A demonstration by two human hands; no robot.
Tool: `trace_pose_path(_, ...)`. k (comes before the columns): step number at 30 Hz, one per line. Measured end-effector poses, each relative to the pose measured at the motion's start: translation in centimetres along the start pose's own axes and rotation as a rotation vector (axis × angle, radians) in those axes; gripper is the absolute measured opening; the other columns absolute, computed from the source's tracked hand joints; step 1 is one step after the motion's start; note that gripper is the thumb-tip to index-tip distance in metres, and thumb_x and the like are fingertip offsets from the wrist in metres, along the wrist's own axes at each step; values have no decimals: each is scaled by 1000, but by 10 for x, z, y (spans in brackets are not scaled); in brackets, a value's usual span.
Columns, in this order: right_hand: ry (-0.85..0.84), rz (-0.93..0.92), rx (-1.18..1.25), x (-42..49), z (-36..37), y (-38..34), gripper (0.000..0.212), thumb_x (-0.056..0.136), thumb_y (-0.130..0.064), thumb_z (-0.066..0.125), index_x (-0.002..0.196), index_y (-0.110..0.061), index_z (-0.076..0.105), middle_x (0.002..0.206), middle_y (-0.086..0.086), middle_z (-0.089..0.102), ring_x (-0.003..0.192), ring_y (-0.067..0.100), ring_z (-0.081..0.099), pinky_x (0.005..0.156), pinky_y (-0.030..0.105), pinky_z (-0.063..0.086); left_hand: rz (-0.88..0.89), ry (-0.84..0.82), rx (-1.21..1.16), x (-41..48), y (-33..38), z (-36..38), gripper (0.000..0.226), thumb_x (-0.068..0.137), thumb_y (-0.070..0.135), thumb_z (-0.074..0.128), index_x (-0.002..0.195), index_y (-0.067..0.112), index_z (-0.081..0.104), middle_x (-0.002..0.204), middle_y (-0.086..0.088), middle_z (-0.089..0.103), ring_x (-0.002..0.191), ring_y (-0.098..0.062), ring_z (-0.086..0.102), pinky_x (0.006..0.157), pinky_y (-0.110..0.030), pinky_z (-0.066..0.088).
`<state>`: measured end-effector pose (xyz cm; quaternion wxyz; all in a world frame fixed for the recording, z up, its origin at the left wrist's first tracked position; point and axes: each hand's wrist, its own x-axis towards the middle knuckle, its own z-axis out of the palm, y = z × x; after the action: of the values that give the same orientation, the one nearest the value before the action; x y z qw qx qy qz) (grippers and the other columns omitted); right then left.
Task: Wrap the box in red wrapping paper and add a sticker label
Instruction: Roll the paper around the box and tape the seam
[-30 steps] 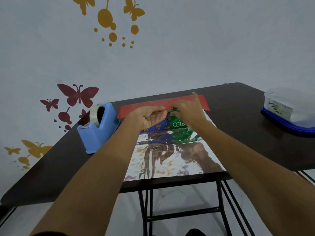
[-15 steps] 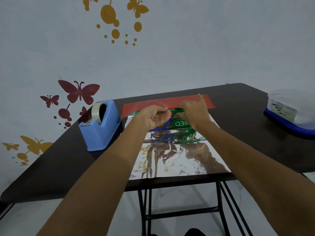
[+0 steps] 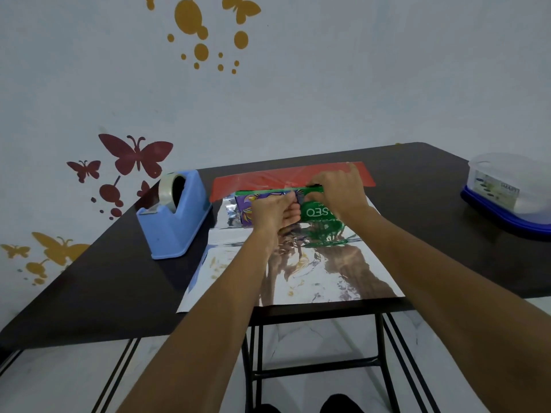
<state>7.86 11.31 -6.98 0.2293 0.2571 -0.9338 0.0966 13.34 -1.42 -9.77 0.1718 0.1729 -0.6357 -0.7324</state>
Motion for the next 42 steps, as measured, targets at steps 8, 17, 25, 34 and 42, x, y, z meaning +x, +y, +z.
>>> trace_pose_path(8, 29, -17, 47, -1, 8, 3, 40, 87, -49, 55, 118, -25, 64, 117, -1, 67, 107, 19, 60, 112, 39, 16, 233, 173, 139, 4, -13, 10, 23, 84, 21, 71, 64, 9, 68, 59, -6, 65, 49, -16, 61, 55, -31, 57)
trace_pose_path(17, -13, -30, 76, 0, 8, 6, 43, 87, -47, 55, 123, -25, 61, 123, -1, 64, 112, 19, 59, 113, 38, 14, 297, 221, 297, 3, -7, 10, 35, 85, 25, 70, 53, 14, 59, 50, -3, 60, 39, -14, 52, 48, -28, 51)
trace_pose_path(25, -2, -45, 85, -1, 10, 9, 43, 87, -47, 54, 124, -26, 61, 124, -2, 64, 114, 18, 57, 112, 37, 14, 339, 189, 466, -2, 0, 5, 36, 87, 32, 66, 55, 18, 60, 49, 0, 60, 38, -12, 51, 55, -36, 54)
trace_pose_path(34, -18, -40, 109, -1, 11, 11, 43, 88, -45, 53, 127, -27, 58, 127, -4, 61, 118, 16, 55, 113, 36, 10, 146, 230, 561, 1, -6, -7, 59, 76, 59, 66, 57, 4, 60, 47, -8, 59, 33, -18, 55, 40, -25, 45)
trace_pose_path(42, -37, -91, 53, 1, 8, 14, 44, 88, -44, 55, 129, -28, 55, 127, -4, 61, 118, 16, 55, 114, 40, 11, 63, 41, 601, 3, 12, -14, 53, 79, 55, 67, 61, 5, 65, 56, -6, 67, 38, -13, 57, 53, -26, 53)
